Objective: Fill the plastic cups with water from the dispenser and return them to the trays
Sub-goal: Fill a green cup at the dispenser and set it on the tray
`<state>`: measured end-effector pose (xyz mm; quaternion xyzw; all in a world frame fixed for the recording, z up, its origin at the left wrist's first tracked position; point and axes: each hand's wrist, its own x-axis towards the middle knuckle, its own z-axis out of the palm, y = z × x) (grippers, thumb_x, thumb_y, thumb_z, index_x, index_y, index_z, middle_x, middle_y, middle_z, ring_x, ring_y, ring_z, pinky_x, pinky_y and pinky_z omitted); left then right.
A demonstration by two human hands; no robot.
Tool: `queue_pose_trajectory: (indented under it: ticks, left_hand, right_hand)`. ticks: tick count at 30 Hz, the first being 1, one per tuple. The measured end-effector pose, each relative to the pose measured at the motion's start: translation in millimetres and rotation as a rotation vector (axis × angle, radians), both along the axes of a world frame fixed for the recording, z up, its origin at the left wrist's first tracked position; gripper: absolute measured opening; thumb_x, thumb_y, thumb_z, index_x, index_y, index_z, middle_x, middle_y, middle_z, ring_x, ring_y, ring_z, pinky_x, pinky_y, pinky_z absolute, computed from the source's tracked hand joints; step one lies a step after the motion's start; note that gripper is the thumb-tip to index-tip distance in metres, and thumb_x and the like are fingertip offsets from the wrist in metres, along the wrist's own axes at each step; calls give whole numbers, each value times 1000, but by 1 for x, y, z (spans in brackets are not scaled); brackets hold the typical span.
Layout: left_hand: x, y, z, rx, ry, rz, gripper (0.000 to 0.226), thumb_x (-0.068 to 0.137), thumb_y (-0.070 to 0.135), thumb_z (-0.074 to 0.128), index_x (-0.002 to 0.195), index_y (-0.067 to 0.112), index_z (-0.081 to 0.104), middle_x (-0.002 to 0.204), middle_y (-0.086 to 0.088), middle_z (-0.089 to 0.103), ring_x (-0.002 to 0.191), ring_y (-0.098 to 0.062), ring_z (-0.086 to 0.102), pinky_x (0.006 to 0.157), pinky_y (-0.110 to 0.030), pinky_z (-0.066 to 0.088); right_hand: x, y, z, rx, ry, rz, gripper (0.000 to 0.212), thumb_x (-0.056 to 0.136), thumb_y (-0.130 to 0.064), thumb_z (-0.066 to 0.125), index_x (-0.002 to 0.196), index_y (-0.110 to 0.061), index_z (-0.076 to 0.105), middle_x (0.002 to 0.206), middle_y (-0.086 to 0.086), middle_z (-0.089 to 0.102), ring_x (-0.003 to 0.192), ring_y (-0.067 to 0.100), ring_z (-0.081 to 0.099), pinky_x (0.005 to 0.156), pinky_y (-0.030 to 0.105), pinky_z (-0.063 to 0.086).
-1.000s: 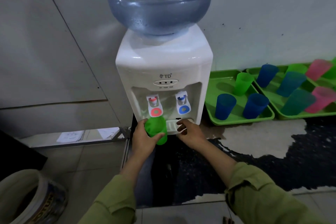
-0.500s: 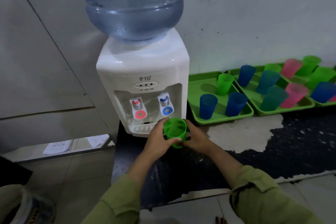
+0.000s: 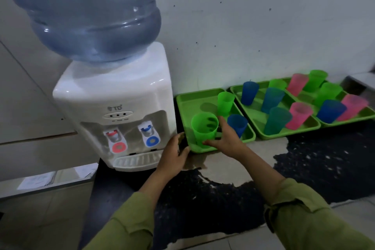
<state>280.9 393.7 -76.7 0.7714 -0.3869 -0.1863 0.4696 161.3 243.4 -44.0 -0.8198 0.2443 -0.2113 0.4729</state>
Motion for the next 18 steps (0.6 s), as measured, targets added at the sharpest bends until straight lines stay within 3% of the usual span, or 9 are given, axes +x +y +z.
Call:
queue_pose_trajectory:
  ticks: [2,5,8,10,12,14,18]
  left_hand:
    - [1,-12,-6,15,-16,52,44,92,15,55,134,10,42,136,-5,48,123,-8,43,103,-30,40]
    - [5,-31,-16,38,5,108,41,95,15,49,135,9,42,137,-11,47,127,-20,45,103,-29,37]
    - [6,-55,-25,69,55,163,42,97,20,44,138,13,40,140,-10,45,130,-22,42,109,-37,36]
    - [6,-67,-28,77,83,204,43,98,25,43,139,14,39,142,-9,44,131,-22,40,110,-37,34]
    - [6,-78,-31,89,99,241,43,98,27,41,139,13,40,143,-8,44,131,-22,41,109,-34,33]
    - [8,-87,-34,104,134,265,45,99,30,39,140,14,39,143,-7,44,131,-21,40,109,-33,32]
    - [14,-102,-39,123,217,302,45,99,31,36,141,14,36,146,-8,40,133,-22,38,110,-31,29]
  right_hand:
    - [4,-17,10,7,-19,-16,75,68,-10,81,130,-10,38,116,-3,52,108,9,50,81,6,40]
    - [14,-45,22,40,-55,-20,68,67,-9,82,122,-15,41,115,-1,55,105,14,54,89,30,50]
    - [31,-76,30,22,-53,-31,67,66,-11,83,119,-11,42,116,5,56,106,20,55,94,42,49]
    - [41,-91,34,27,-46,-37,69,66,-11,82,122,-8,42,114,4,55,105,22,56,91,46,51]
    - [53,-105,36,47,-22,-35,69,68,-9,81,124,-8,39,114,6,52,98,23,56,78,51,55]
    - [67,-119,35,45,6,-39,71,68,-10,80,124,-7,37,116,9,52,95,22,54,72,52,56]
    - [98,-146,18,7,91,-59,73,65,-13,83,121,-6,37,118,13,53,100,23,51,87,45,51]
